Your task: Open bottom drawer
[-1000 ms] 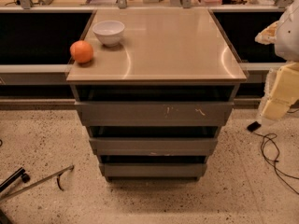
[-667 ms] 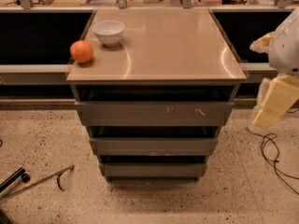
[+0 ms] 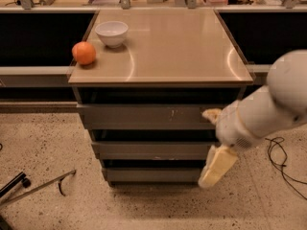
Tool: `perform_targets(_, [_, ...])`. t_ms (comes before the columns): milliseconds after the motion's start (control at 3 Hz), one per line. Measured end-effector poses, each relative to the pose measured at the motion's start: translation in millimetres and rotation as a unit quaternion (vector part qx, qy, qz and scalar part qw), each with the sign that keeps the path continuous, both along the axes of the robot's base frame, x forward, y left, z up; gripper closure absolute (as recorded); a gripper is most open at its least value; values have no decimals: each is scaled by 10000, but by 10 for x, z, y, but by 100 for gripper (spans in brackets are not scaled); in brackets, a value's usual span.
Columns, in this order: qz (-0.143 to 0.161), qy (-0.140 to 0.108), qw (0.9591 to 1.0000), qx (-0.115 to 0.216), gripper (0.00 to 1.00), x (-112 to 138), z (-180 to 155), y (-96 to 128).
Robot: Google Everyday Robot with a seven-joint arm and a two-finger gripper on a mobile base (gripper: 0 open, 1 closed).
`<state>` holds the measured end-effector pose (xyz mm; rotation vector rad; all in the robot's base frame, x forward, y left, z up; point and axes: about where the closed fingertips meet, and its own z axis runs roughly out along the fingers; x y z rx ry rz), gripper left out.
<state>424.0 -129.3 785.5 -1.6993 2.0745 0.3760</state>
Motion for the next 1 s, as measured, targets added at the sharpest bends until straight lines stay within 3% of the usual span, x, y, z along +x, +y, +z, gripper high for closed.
perform_targets(333, [9, 452, 9976, 523, 0, 7, -944, 418])
perform_targets(667, [-184, 258, 9976, 616, 0, 176, -1043, 422])
perform_targets(1000, [-204, 259, 9977, 591, 0, 165, -1085, 424])
